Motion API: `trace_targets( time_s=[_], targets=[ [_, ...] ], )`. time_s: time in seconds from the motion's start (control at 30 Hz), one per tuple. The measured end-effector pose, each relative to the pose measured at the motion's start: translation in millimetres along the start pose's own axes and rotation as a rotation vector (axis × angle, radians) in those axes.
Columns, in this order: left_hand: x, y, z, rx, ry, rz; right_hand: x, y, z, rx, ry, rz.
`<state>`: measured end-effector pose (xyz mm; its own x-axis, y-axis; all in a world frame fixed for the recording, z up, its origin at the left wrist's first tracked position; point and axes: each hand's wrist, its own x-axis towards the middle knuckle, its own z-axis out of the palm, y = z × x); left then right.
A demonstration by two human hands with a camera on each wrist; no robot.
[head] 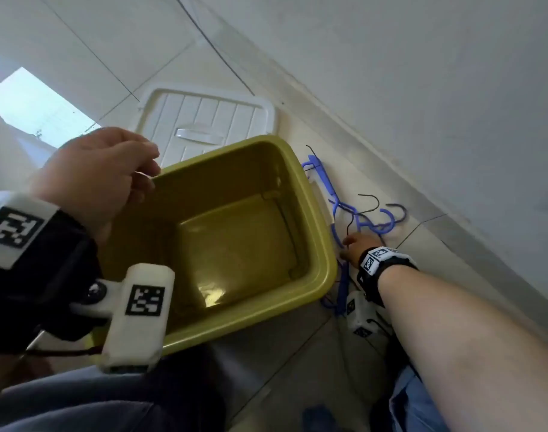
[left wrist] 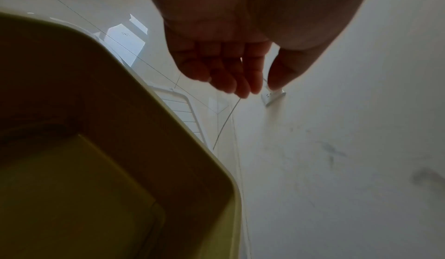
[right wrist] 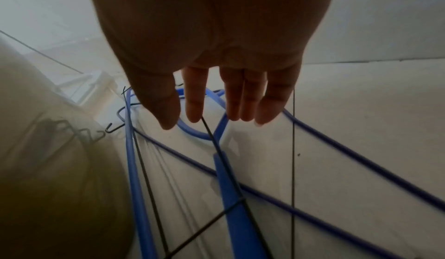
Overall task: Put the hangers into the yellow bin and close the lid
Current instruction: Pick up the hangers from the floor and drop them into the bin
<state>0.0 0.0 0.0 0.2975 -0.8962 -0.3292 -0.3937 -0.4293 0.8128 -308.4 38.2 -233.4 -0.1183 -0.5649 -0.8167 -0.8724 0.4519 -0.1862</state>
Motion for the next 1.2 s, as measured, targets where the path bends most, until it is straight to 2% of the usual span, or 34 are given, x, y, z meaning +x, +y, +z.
trace_targets(
  time_s=[0.1, 0.33, 0.47, 0.8, 1.03, 1.2],
  targets=[
    [3.0, -2.7, 1.6, 0.016, -0.035, 0.017, 3.9, 1.2, 3.8, -0.041, -0.045, 0.006],
    [-1.2, 2.3, 2.5, 0.076, -0.081, 0.05, 2.6, -3.8, 3.5, -0.238, -0.029, -0.028],
    [-3.4, 7.3, 1.5, 0.129, -0.086, 0.025, -1.9, -4.9, -0.4, -0.304, -0.044, -0.037],
    [-21.0, 29.8, -6.1, 0.14, -0.08, 0.099, -35.2, -20.5, -26.5, -0.043, 0.306, -0.134],
    [-38.6, 54.6, -20.8, 0.104, -0.044, 0.206, -86.7, -39.2, -66.9, -0.005, 0.469, -0.214],
    [-53.9, 67.2, -39.9, 0.081, -0.024, 0.273, -123.4, -37.9, -89.9, 0.052, 0.56, -0.129]
  ],
)
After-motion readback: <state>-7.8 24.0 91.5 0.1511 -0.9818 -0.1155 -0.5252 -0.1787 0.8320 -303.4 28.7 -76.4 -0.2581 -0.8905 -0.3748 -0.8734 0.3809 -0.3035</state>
